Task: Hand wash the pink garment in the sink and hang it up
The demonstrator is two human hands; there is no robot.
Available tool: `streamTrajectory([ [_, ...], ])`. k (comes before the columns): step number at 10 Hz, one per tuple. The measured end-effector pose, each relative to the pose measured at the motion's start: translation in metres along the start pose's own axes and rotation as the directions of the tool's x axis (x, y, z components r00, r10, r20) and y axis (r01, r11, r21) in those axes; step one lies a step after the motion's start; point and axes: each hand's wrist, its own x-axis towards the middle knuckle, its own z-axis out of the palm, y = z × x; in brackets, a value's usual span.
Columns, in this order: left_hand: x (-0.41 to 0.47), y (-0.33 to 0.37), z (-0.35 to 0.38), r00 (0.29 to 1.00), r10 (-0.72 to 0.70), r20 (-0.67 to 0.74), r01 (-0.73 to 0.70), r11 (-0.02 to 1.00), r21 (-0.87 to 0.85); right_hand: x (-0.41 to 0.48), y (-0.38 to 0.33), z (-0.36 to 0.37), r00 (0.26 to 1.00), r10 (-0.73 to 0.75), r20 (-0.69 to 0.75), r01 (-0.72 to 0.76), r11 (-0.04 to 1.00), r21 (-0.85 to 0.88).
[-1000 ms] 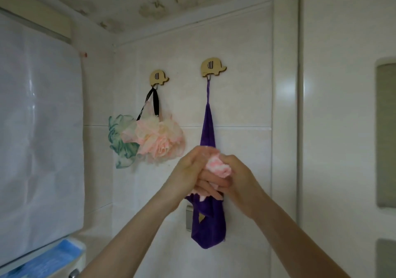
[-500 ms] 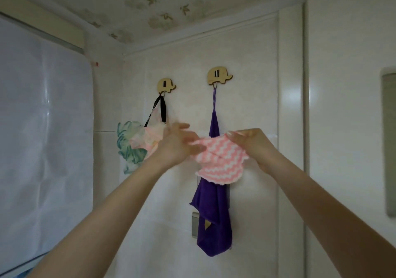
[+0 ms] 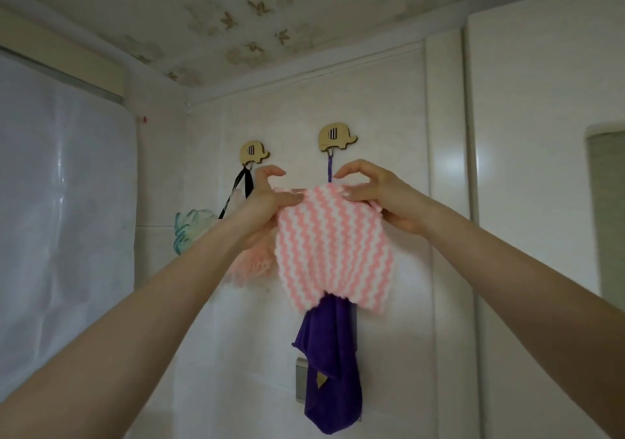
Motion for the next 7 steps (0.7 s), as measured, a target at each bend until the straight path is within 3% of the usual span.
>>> streamTrajectory([
  [1,0.008,0.004,-0.014,0.975,-0.002,0.223,-0.037,0.984,0.172,0.007,0.001,-0.016,0.999,-0.019,0.026,0.023,0.990,-0.136],
  [2,0.041,0.005,-0.007,0.962,0.224,0.156,-0.269,0.684,0.678,0.033,0.002,-0.014,0.993,-0.084,-0.089,0.032,0.880,-0.473],
  [3,0.083,0.018,0.011,0.907,0.410,0.094,-0.330,0.557,0.762,0.069,-0.007,-0.019,0.937,-0.282,-0.206,0.079,0.746,-0.662],
  [4,0.118,0.028,0.021,0.913,0.406,-0.034,-0.250,0.624,0.740,0.099,-0.019,-0.026,0.871,-0.407,-0.274,0.076,0.664,-0.744],
  [5,0.122,0.017,0.020,0.940,0.340,-0.008,-0.191,0.549,0.814,0.109,-0.015,-0.027,0.897,-0.328,-0.294,-0.035,0.612,-0.790],
  [6,0.106,-0.005,0.016,0.965,0.261,0.018,-0.164,0.553,0.817,0.098,-0.003,-0.010,0.957,-0.186,-0.224,-0.064,0.617,-0.785],
  [7,0.054,-0.020,0.005,0.973,0.178,0.150,-0.216,0.449,0.867,0.043,0.005,0.000,0.984,-0.071,-0.161,-0.068,0.692,-0.719],
])
